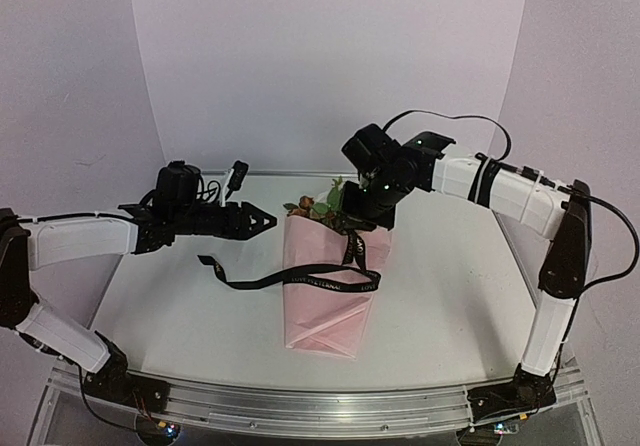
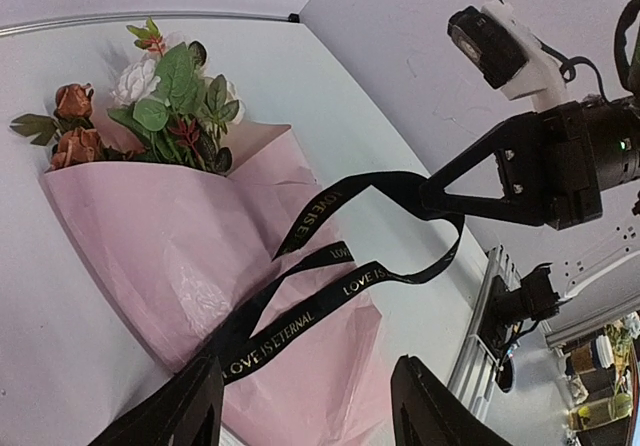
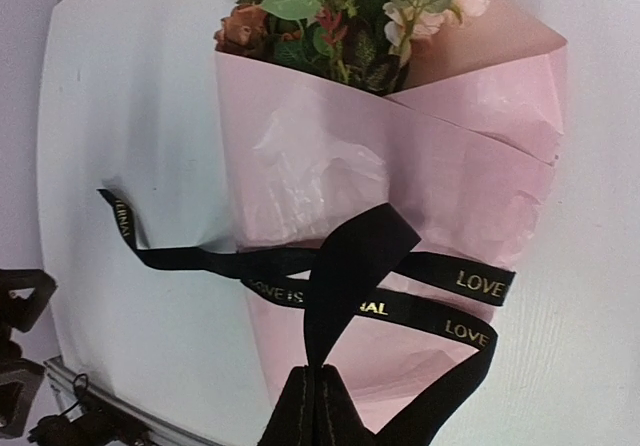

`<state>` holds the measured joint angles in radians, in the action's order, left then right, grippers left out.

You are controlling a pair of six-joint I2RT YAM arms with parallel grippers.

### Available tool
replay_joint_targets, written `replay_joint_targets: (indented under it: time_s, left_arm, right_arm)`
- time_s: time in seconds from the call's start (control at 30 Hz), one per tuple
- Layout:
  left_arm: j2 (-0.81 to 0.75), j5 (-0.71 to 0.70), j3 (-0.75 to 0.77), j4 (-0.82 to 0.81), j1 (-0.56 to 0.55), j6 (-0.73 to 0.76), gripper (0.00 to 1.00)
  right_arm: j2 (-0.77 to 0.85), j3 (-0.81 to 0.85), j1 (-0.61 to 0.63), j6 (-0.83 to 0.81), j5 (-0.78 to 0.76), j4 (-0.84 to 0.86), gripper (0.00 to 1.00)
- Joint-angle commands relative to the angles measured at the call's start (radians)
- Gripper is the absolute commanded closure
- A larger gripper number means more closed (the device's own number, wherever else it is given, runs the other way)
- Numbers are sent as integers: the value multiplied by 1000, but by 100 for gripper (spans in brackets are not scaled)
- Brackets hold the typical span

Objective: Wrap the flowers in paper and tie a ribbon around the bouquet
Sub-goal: Cross the ribbon over the folded bouquet.

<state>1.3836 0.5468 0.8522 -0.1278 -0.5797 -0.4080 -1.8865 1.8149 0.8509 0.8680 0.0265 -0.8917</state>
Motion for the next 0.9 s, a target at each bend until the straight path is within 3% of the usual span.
replay_joint_targets:
  time_s: [0.0,0.2,0.5,0.6,0.7,0.87]
  left_arm:
    - [-94,-14,-2,26,0,53,41]
    - [-123,-30,-14,52,0,47,41]
    - [-292,-101,-92,59,0,-15,42]
    - [-344,-121,-98,90,0,-22,39]
    - [-372,-138,-77,142,0,-17,36]
    - [-284,-217,21,240,0,-12,33]
  right_arm:
    - [35,-15,38,40,-235,-48,100]
    - [-43,30,49,77,-198,-59,100]
    - [-240,228,77,187,-129,-56,100]
    - [-275,223,81,244,-158,-20,99]
    - [-297,215,83,268,-143,30,89]
    - [-222,143,88,180,-139,53,57]
